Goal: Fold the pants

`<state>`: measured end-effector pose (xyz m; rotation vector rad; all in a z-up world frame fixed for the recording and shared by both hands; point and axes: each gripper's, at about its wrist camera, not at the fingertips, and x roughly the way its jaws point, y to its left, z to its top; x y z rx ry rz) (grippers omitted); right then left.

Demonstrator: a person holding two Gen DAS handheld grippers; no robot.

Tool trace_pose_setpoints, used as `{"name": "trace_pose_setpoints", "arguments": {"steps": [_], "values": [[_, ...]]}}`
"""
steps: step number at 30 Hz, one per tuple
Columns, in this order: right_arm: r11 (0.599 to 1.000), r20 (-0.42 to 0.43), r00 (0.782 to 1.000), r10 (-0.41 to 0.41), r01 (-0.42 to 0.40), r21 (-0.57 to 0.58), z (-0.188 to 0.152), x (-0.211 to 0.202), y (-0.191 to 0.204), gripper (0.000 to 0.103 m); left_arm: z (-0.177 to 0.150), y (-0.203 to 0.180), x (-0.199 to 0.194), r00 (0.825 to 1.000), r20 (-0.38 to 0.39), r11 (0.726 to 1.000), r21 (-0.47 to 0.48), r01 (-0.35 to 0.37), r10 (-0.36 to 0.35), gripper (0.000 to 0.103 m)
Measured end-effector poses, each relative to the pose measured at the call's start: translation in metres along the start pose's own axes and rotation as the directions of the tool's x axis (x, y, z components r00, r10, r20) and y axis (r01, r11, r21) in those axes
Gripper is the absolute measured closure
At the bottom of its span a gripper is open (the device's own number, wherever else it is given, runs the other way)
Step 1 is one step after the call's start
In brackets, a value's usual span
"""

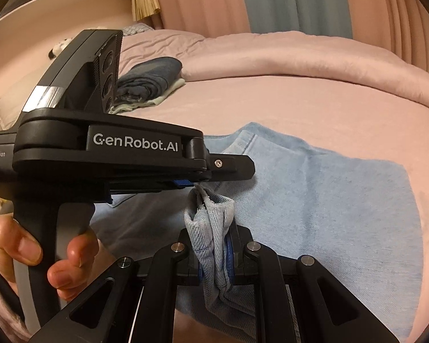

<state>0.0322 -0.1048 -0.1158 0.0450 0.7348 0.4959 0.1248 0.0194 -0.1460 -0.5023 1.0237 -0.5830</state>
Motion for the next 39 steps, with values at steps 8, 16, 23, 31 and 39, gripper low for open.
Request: {"name": "trace_pose_setpoints", "arguments": {"steps": [8,16,23,31,39], "values": [[1.000,0.068,0.998,0.003,-0.003,-0.002,0.004,-0.012,0.008,0.089,0.004,-0.003,-0.016,0.997,0.046,0.998,0.027,0.054,-0.055,0.088],[0.999,-0.004,0.999,0.036,-0.036,0.003,0.000,0.016,0.011,0.085,-0.001,0.022,-0.005,0.993,0.014,0.992,-0.037,-0.119,0.119,0.087],[0.986,-0.064,0.988,0.143,-0.137,0.091,-0.005,0.017,0.004,0.049,-0.004,0.035,-0.031,0.980,0.067,0.981,-0.065,-0.185,0.189,0.067],[0.962,0.083,0.990,0.113,-0.130,0.240,-0.004,-0.046,-0.059,0.049,-0.014,-0.006,-0.044,0.989,0.086,0.987,0.104,-0.126,0.118,0.059],[0.920,0.037,0.993,-0.108,0.086,0.383,0.012,-0.046,-0.137,0.056,-0.041,-0.023,0.005,0.983,-0.095,0.960,0.246,-0.131,0.159,0.058]]}}
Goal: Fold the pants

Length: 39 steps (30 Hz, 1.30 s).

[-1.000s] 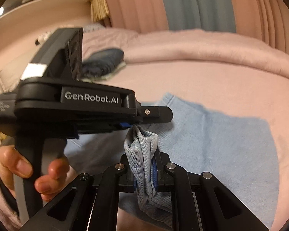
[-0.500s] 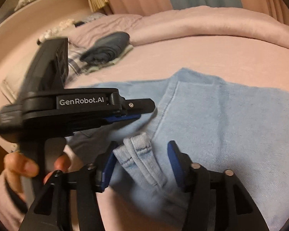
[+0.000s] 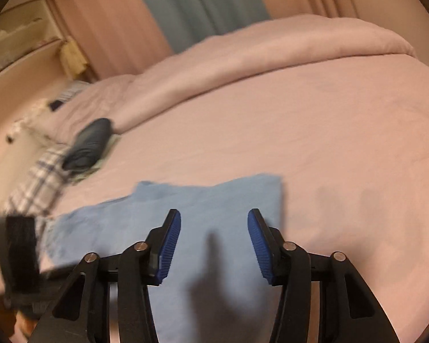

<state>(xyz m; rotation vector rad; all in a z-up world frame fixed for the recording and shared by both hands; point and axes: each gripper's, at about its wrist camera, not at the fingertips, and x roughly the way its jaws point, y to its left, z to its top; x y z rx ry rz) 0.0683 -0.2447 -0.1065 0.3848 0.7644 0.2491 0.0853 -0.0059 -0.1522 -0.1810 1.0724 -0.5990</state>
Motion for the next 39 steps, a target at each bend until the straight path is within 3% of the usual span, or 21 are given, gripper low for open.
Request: {"name": "trace_pose_setpoints", "arguments": {"steps": [4,8,13,16,22,25,29,39], "values": [[0.991,-0.110,0.994,0.022,-0.007,0.135,0.009,0.035,-0.033,0.066,-0.003,0.000,-0.002,1.000,-0.005,1.000,0.023,-0.013,0.014,0.058],[0.991,-0.143,0.990,0.018,0.001,0.137,0.003,0.043,-0.034,0.079,-0.004,0.006,-0.002,1.000,-0.014,1.000,-0.018,0.001,-0.001,0.058],[0.992,-0.104,0.995,0.008,0.005,0.125,0.002,0.029,-0.026,0.079,-0.001,-0.003,0.002,1.000,-0.020,0.999,-0.032,-0.011,0.010,0.057],[0.997,-0.041,0.999,0.023,-0.020,0.068,-0.005,0.003,-0.012,0.079,0.000,-0.005,0.004,1.000,-0.025,0.999,-0.034,-0.013,0.012,0.056],[0.999,-0.010,1.000,0.022,-0.023,-0.029,-0.029,-0.030,0.006,0.079,0.011,-0.009,0.014,1.000,-0.023,0.998,-0.060,-0.006,0.004,0.052],[0.998,-0.024,1.000,-0.013,0.011,-0.066,-0.044,-0.032,0.011,0.079,0.013,-0.012,0.016,1.000,-0.024,0.998,-0.057,-0.011,0.010,0.052],[0.997,-0.124,0.992,-0.028,0.018,-0.080,-0.069,-0.009,0.004,0.079,0.014,-0.012,0.016,1.000,-0.028,0.998,-0.063,-0.011,0.009,0.052],[0.997,-0.100,0.995,0.008,-0.015,-0.070,-0.073,-0.030,0.000,0.079,0.015,-0.012,0.018,1.000,-0.022,0.998,-0.068,-0.005,0.003,0.047]]}}
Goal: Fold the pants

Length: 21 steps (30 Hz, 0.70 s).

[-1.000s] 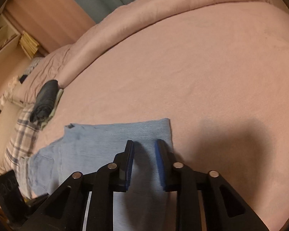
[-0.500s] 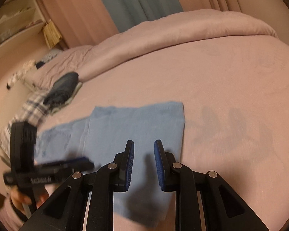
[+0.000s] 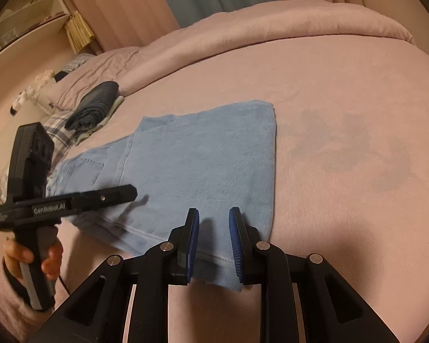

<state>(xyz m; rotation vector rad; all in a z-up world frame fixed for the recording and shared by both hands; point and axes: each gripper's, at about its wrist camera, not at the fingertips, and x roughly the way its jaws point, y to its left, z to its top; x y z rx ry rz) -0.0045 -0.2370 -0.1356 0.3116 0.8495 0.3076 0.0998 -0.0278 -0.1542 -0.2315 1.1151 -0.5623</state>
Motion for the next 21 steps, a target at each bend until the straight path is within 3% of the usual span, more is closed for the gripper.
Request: {"name": "trace_pose_setpoints", "arguments": {"steps": [8,12,21], "values": [[1.000,-0.006,1.000,-0.028,0.028,-0.002,0.001,0.000,0.004,0.079,-0.001,-0.004,0.001,1.000,0.003,0.999,0.023,-0.027,0.027,0.045],[0.996,0.025,0.996,-0.085,0.086,-0.018,0.005,-0.006,0.010,0.079,-0.002,0.000,0.000,1.000,0.008,1.000,0.018,-0.007,0.007,0.045],[0.988,-0.020,0.988,-0.153,0.152,-0.016,0.005,0.005,0.009,0.079,-0.008,0.010,-0.008,0.999,0.019,0.999,0.012,0.038,-0.039,0.045]]}}
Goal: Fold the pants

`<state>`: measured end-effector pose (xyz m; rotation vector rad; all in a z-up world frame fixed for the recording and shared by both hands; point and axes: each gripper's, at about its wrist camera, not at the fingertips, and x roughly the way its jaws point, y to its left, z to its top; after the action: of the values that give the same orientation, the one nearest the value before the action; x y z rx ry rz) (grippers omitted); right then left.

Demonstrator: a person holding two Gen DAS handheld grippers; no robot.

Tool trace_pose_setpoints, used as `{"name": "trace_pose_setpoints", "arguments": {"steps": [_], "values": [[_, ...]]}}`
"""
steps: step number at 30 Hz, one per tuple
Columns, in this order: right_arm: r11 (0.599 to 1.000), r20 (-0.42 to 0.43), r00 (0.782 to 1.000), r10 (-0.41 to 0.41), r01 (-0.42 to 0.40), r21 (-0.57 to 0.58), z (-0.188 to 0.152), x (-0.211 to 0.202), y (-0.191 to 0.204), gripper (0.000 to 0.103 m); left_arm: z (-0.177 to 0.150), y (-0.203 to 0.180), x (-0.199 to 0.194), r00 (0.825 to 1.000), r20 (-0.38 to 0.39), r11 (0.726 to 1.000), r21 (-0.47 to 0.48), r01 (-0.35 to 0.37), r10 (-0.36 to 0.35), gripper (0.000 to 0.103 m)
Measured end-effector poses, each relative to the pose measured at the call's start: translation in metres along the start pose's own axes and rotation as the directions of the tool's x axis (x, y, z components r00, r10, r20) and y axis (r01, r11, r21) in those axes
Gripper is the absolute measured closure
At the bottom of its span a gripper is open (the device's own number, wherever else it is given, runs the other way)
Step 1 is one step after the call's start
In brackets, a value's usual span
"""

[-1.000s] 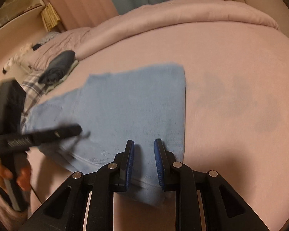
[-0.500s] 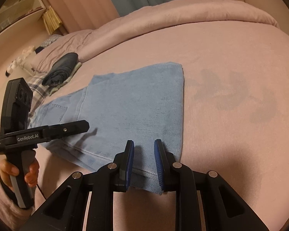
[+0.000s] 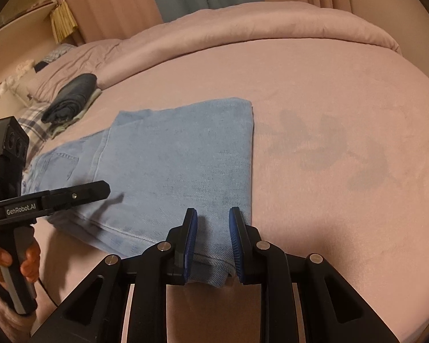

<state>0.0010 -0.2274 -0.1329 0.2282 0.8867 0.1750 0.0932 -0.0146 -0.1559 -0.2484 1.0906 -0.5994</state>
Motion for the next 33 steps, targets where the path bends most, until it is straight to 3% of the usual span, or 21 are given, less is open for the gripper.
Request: {"name": "trace_pose_setpoints", "arguments": {"steps": [12,15,19,22,24,30,33], "values": [[0.998,0.024,0.998,-0.054,0.055,-0.034,0.006,-0.011,0.024,0.079,-0.018,0.017,-0.043,0.997,0.056,0.997,-0.052,0.051,-0.048,0.046],[0.998,0.052,0.998,-0.024,0.027,-0.061,0.012,-0.014,0.038,0.079,-0.034,0.030,-0.081,0.990,0.142,0.996,-0.087,-0.004,0.016,0.043],[0.992,0.037,0.997,0.062,-0.058,-0.111,0.019,0.000,0.066,0.072,-0.064,0.071,-0.126,0.977,0.203,0.972,-0.233,-0.010,0.059,0.039],[0.982,0.002,0.994,0.114,-0.112,-0.150,0.021,0.016,0.088,0.072,-0.087,0.101,-0.152,0.962,0.245,0.940,-0.339,-0.032,0.121,0.038],[0.970,-0.003,0.988,0.152,-0.150,-0.191,0.021,0.026,0.106,0.072,-0.098,0.123,-0.160,0.956,0.254,0.905,-0.425,-0.027,0.148,0.035],[0.954,-0.080,0.975,0.206,-0.218,-0.204,0.015,0.047,0.135,0.072,-0.106,0.174,-0.151,0.938,0.309,0.773,-0.629,0.081,0.154,0.032],[0.955,-0.085,0.976,0.201,-0.214,-0.207,0.014,0.048,0.138,0.072,-0.097,0.185,-0.150,0.920,0.345,0.728,-0.677,0.106,0.186,0.032]]}}
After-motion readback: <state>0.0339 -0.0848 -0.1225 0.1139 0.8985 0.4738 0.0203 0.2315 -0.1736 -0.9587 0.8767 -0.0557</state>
